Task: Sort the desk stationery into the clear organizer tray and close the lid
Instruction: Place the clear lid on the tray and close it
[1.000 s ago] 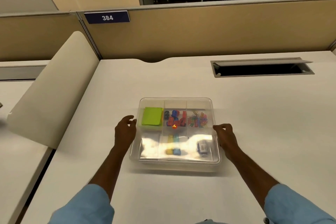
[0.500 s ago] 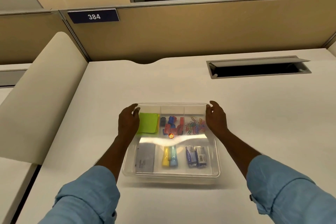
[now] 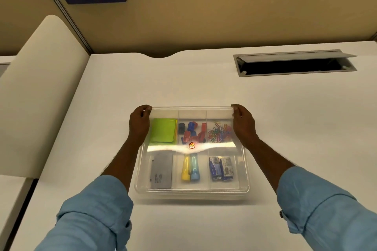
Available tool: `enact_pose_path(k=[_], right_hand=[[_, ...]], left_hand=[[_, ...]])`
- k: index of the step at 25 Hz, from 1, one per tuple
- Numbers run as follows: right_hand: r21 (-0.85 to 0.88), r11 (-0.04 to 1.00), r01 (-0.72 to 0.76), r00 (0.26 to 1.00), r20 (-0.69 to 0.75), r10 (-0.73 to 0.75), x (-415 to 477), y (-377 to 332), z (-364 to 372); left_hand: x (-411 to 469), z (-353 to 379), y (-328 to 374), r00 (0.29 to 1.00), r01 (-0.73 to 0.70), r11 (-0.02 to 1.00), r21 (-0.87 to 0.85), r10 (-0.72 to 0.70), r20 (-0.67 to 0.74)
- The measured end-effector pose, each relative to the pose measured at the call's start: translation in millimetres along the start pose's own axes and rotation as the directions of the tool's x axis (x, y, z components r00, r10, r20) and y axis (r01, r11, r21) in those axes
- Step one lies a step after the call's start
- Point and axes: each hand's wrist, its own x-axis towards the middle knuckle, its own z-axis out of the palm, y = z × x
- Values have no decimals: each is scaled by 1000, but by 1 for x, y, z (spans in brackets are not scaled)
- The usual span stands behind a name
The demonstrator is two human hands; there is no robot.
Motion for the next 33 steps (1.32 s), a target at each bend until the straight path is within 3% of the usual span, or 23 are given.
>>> enact_pose_path(k=[5, 11, 18, 23, 28, 31, 33], right_hand=[[-154, 979, 134, 990, -29, -140, -1, 0, 2], [-172, 984, 54, 997, -37, -62, 2, 0, 4], [-160, 986, 49, 998, -31, -55, 7, 6, 5], [-165, 984, 69, 997, -24, -73, 5, 8, 6], [-133, 988, 78, 997, -8, -79, 0, 1, 3], [-177, 984, -2, 999, 37, 8, -4, -6, -2], [-197, 976, -87, 993, 66, 102, -4, -14, -6]], left_hand=[[1, -2, -1, 995, -41, 999, -33, 44, 90], [6, 0, -4, 993, 79, 984, -162, -63, 100], [6, 3, -9, 993, 99, 979, -180, -87, 74], [0, 2, -7, 998, -2, 1000, -1, 2, -57], [-7, 1, 0, 979, -41, 952, 304, 99, -178], [-16, 0, 10, 966, -98, 899, 426, 189, -175], [-26, -2, 15, 982, -48, 901, 431, 122, -146]])
